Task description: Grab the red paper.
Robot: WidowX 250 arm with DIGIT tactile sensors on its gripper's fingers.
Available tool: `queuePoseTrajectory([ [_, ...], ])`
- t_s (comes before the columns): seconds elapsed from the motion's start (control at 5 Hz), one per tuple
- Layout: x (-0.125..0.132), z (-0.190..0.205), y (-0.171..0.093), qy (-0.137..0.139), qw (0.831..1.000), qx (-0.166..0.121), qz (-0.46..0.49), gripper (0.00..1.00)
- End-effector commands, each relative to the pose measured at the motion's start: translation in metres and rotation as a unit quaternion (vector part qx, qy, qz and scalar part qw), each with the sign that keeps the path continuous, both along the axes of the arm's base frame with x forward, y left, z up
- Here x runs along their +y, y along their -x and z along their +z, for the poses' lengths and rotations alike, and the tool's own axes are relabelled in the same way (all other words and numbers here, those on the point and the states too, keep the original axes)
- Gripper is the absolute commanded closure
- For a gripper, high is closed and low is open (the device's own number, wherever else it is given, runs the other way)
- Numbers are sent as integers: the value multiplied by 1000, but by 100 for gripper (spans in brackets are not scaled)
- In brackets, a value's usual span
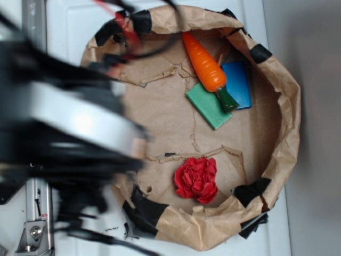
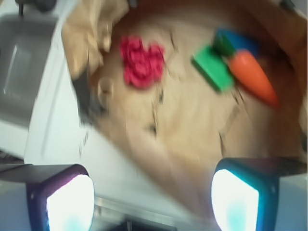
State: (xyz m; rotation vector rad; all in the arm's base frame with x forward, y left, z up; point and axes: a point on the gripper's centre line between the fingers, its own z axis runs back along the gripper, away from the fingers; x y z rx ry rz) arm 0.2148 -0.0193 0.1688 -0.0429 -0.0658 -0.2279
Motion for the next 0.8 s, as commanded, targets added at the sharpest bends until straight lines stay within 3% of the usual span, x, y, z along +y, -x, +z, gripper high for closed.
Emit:
queuePoseTrajectory([
  [0.0, 9, 6, -46, -1, 998, -60, 15, 0],
  [0.4, 9, 6, -46, -1, 998, -60, 15, 0],
  [0.6, 20, -31, -57, 61, 992, -32, -104, 0],
])
